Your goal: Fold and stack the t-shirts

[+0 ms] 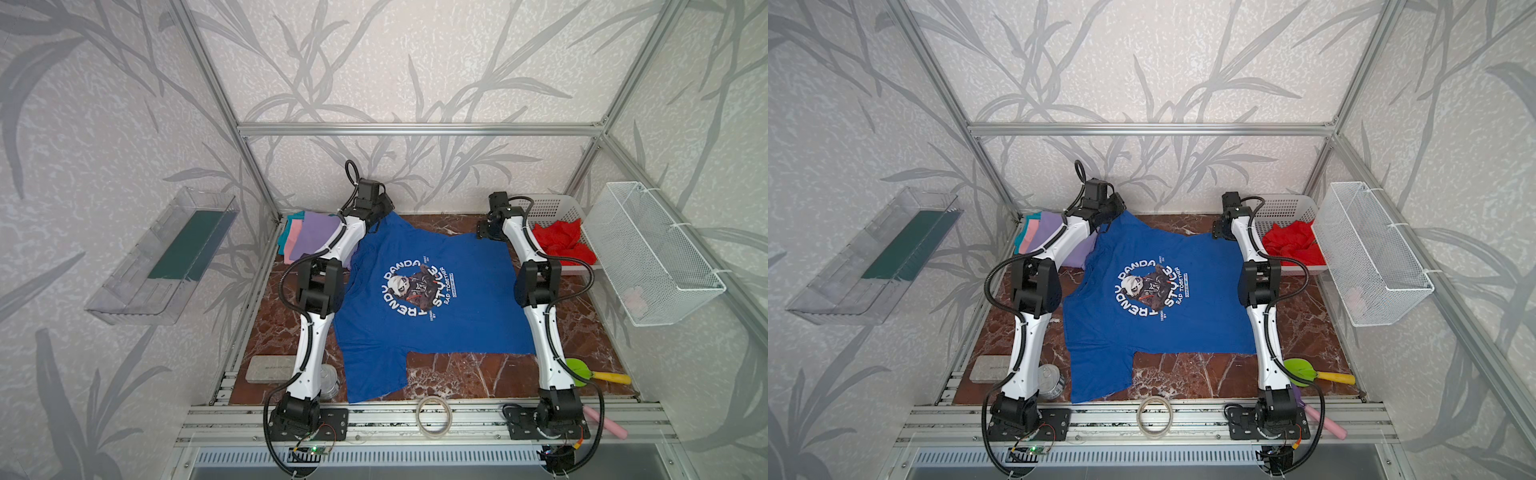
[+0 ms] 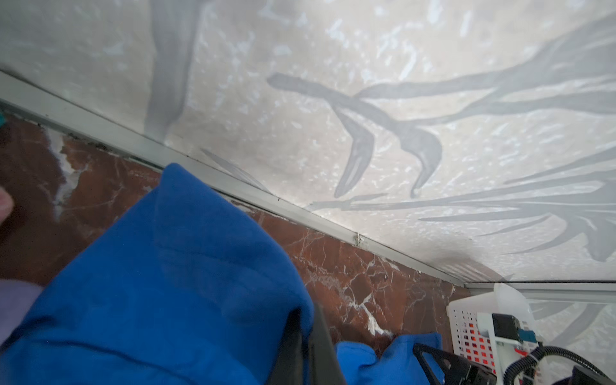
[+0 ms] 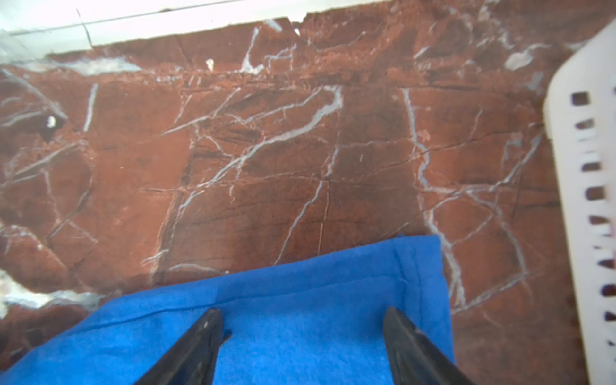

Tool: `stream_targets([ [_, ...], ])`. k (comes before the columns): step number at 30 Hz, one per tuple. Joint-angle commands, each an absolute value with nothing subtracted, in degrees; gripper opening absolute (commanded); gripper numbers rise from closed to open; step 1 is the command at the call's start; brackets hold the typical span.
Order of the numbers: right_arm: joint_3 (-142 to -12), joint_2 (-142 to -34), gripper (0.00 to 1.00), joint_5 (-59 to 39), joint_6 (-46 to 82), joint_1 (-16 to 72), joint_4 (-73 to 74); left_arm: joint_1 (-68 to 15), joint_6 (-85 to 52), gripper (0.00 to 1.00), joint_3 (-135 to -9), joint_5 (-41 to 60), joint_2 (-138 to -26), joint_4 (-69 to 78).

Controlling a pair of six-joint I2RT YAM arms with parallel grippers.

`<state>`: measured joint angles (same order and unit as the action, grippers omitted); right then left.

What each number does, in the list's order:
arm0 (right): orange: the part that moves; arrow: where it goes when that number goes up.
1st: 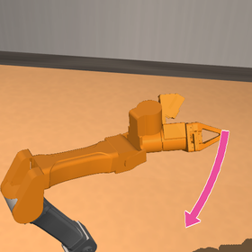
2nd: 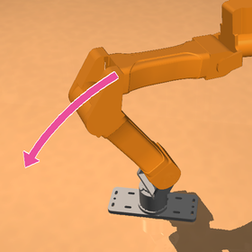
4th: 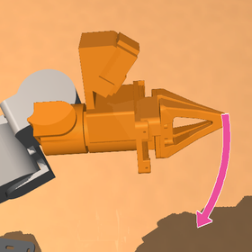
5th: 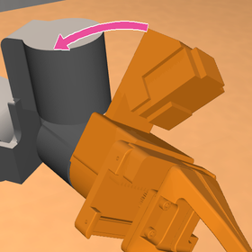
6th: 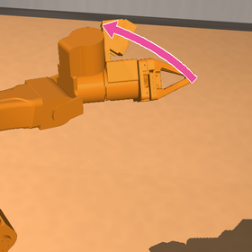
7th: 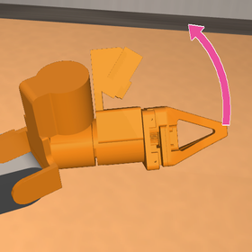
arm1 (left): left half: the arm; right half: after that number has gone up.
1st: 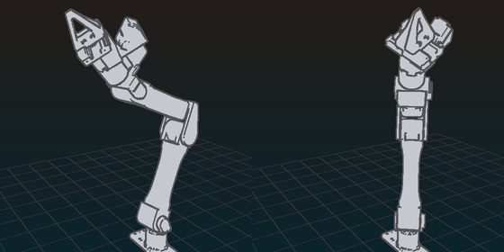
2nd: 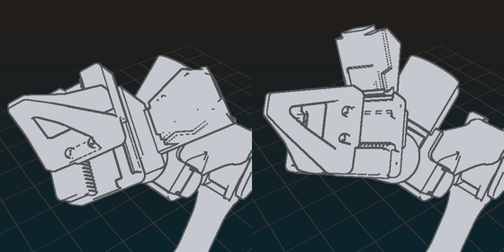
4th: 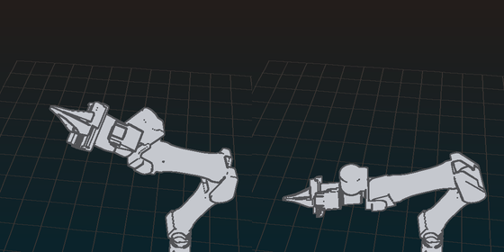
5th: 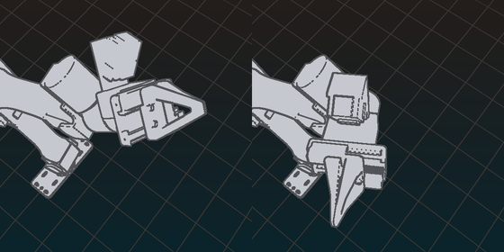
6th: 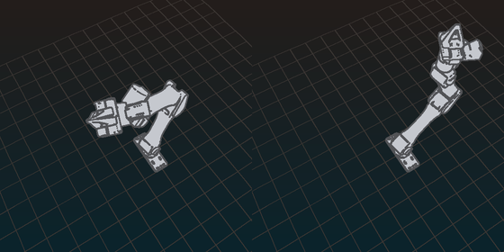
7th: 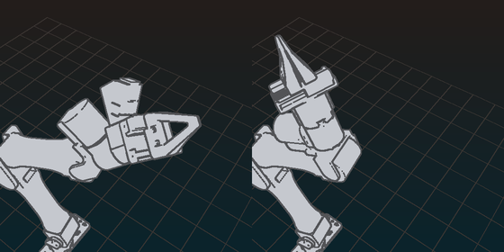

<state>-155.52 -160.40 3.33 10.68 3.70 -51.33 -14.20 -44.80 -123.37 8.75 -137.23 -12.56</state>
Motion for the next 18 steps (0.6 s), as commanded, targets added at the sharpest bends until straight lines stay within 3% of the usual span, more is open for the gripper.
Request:
stream_targets([
  [1, -156.71, -161.59, 0.79, 1.67, 9.99, 3.43, -51.52, -14.46, -45.46, 0.0, -116.54, 8.97, -132.31, -9.26],
  [18, -145.63, -152.32, 0.82, -6.33, 23.47, 2.84, -45.22, -16.94, -42.56, 0.0, -99.61, 10.0, -116.67, -13.96],
])
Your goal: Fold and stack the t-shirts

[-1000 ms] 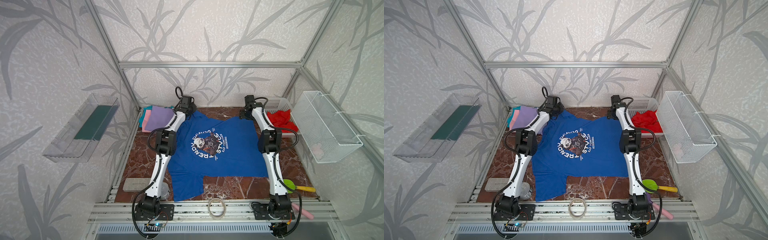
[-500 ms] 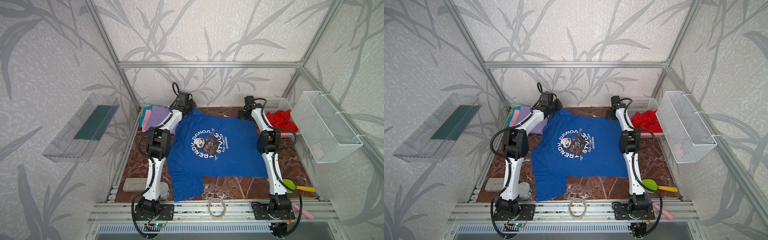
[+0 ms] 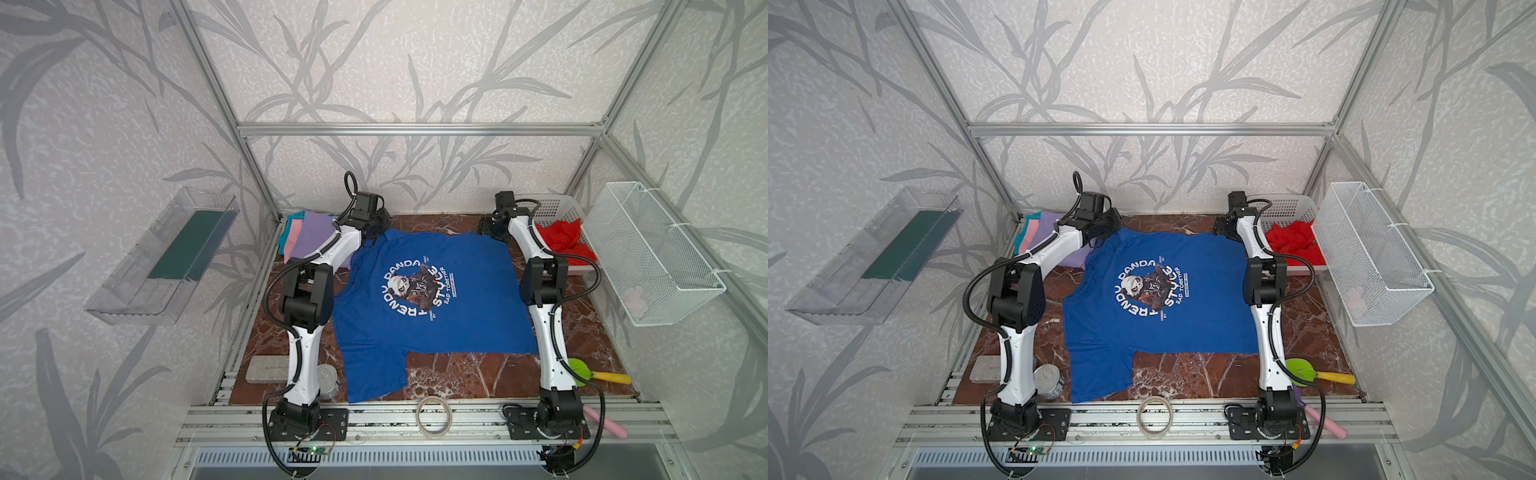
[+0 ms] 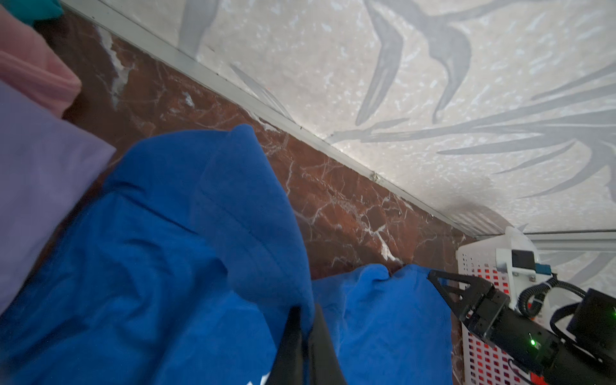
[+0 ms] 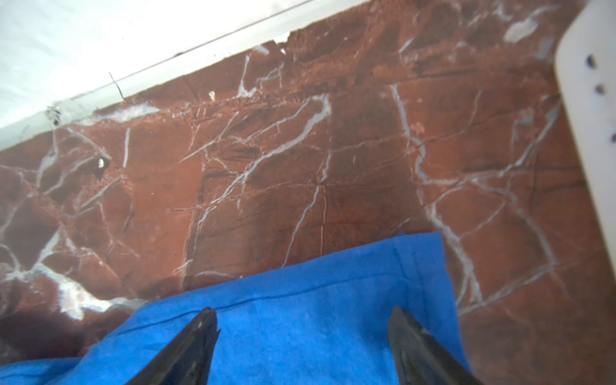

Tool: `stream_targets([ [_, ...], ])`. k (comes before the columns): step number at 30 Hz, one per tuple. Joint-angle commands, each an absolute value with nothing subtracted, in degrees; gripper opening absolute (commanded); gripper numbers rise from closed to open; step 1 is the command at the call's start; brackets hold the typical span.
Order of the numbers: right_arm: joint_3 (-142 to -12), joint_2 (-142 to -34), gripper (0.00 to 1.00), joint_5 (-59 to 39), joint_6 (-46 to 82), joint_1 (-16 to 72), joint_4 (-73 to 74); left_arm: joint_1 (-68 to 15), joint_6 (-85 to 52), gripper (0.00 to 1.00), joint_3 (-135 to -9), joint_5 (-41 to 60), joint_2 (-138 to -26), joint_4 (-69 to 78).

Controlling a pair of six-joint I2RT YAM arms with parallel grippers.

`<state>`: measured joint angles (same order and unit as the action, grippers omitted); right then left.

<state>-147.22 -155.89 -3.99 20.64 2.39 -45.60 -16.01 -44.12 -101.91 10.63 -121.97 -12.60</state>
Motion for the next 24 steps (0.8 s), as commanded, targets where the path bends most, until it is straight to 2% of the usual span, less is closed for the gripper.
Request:
stream_targets([
  [1, -144.94, -151.62, 0.82, -6.33, 23.47, 3.13, -45.1, -16.96, -42.45, 0.0, -97.77, 9.67, -115.25, -14.12],
  [6, -135.84, -145.15, 0.82, -7.51, 25.04, 3.86, -40.62, -17.23, -42.62, 0.0, -90.06, 8.63, -109.63, -14.85],
  [13, -113.21, -130.04, 0.82, -7.6, 28.53, 3.96, -29.29, -18.19, -42.39, 0.0, -82.08, 8.67, -103.23, -18.03],
  [24, -86.33, -111.54, 0.82, -3.01, 30.97, 3.34, -20.51, -20.57, -42.7, 0.0, -66.83, 5.7, -90.83, -21.7],
])
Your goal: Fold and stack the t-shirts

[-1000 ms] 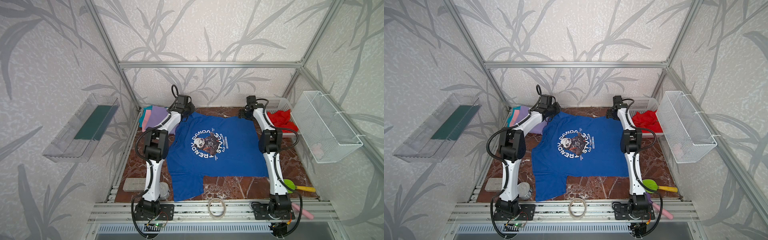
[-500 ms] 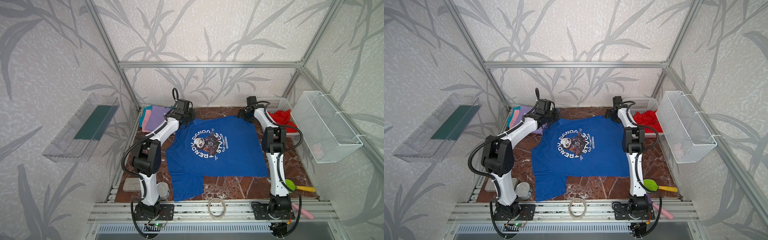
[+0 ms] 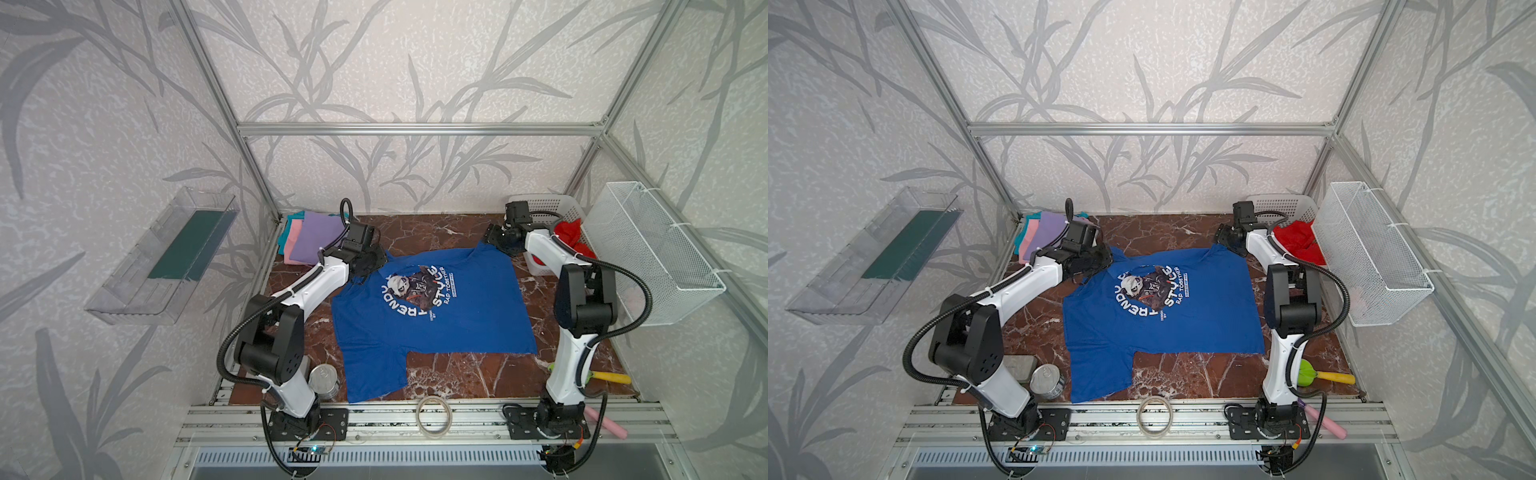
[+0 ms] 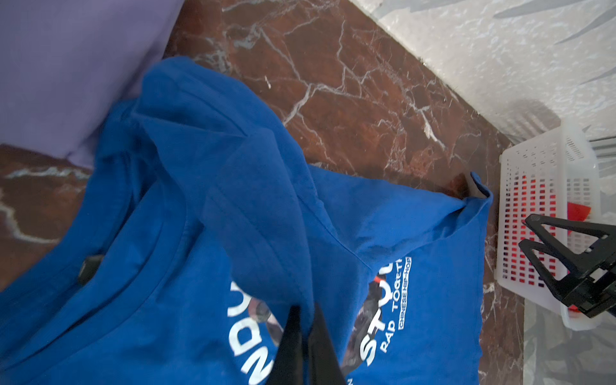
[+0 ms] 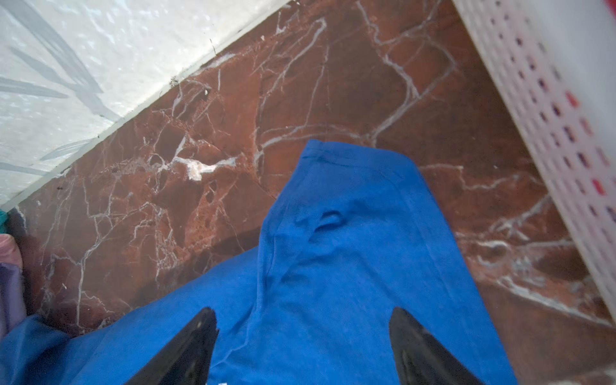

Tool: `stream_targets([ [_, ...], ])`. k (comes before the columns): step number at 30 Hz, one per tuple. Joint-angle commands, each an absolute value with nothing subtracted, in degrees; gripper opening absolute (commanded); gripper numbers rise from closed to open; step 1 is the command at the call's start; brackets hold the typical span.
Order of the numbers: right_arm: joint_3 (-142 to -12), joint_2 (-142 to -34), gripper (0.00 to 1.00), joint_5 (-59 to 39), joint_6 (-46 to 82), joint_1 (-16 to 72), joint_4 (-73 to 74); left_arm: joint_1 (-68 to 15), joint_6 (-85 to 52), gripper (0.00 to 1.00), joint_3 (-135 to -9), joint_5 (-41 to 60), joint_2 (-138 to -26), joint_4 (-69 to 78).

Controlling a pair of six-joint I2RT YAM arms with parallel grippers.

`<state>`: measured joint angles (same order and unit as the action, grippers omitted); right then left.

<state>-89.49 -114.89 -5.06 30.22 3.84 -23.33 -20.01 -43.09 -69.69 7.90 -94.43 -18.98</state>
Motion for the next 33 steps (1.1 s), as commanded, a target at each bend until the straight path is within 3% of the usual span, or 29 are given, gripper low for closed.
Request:
stream_targets([
  [1, -85.17, -110.26, 0.82, -2.63, 30.62, 3.4, -20.78, -20.65, -42.88, 0.0, -64.92, 5.41, -89.51, -22.23],
  [8, -77.91, -105.23, 0.81, -3.26, 30.44, 3.43, -21.7, -21.78, -45.04, 0.0, -54.49, 4.24, -83.8, -22.46],
  [15, -75.86, -105.78, 0.69, -6.09, 30.65, 5.97, -19.53, -23.12, -46.04, 0.0, -51.46, 5.33, -87.99, -19.69],
  [29, -94.15, -122.18, 0.68, 0.15, 25.19, 8.09, -28.56, -23.29, -45.53, 0.0, -53.74, 6.99, -93.73, -18.43],
  [33, -97.11, -125.68, 0.63, -0.42, 24.7, 8.34, -29.73, -23.2, -45.26, 0.0, -55.05, 7.57, -95.43, -18.73],
])
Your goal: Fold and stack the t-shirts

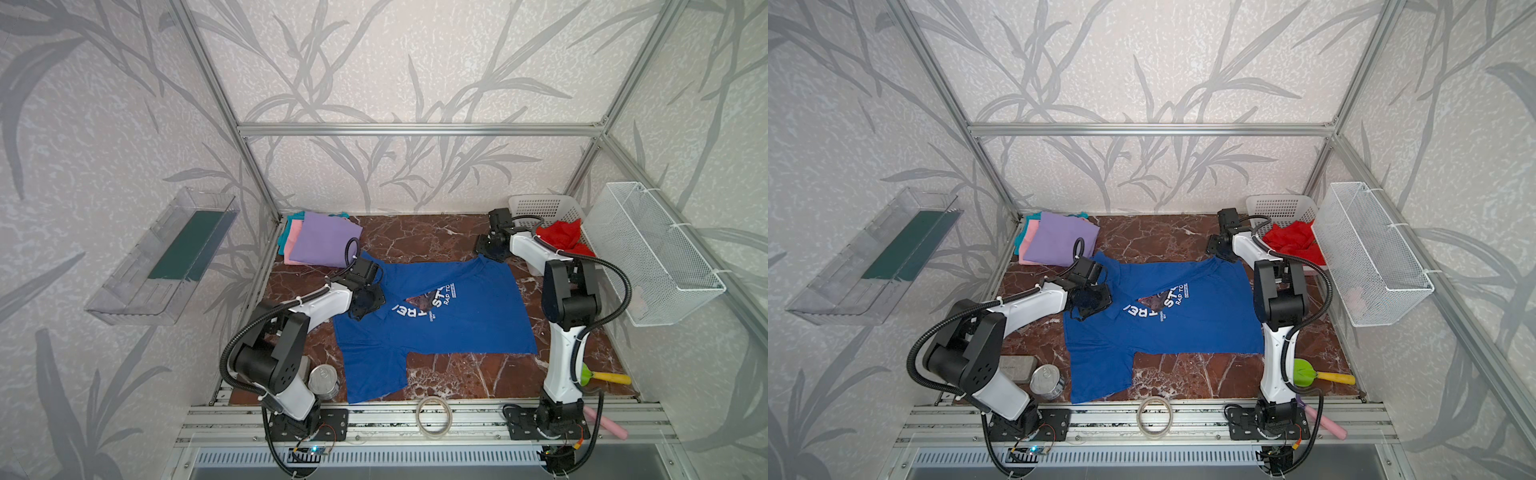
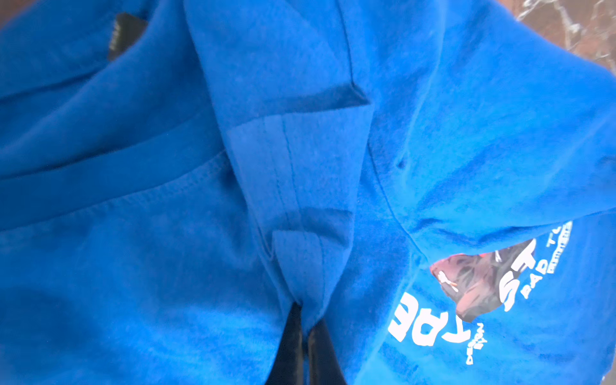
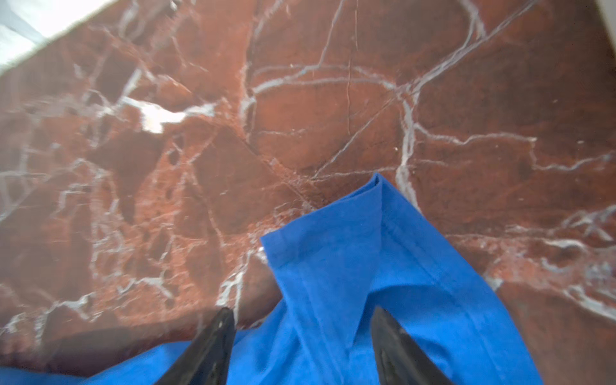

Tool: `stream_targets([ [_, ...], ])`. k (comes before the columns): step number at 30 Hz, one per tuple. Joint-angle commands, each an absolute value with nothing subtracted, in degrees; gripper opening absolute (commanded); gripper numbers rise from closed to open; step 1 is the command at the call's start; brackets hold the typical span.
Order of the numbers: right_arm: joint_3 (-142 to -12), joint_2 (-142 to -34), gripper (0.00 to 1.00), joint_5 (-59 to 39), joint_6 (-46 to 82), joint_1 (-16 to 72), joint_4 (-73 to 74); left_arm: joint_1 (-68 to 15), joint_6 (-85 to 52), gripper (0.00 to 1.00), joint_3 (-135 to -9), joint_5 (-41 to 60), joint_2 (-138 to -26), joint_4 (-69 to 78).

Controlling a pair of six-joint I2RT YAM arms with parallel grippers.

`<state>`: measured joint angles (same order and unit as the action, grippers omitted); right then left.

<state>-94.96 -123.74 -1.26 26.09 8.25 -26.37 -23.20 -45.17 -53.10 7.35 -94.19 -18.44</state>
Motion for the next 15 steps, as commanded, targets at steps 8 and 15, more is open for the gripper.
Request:
stream_targets([
  [8, -97.73, -124.59, 0.16, 1.23, 24.88, 8.2, -26.92, -22.98, -45.09, 0.0, -55.48, 7.75, -96.66, -18.76],
  [15, -91.44, -114.97, 0.11, 6.08, 26.5, 4.07, -20.87, -22.75, -44.92, 0.0, -55.67, 7.87, -97.11, -18.07],
])
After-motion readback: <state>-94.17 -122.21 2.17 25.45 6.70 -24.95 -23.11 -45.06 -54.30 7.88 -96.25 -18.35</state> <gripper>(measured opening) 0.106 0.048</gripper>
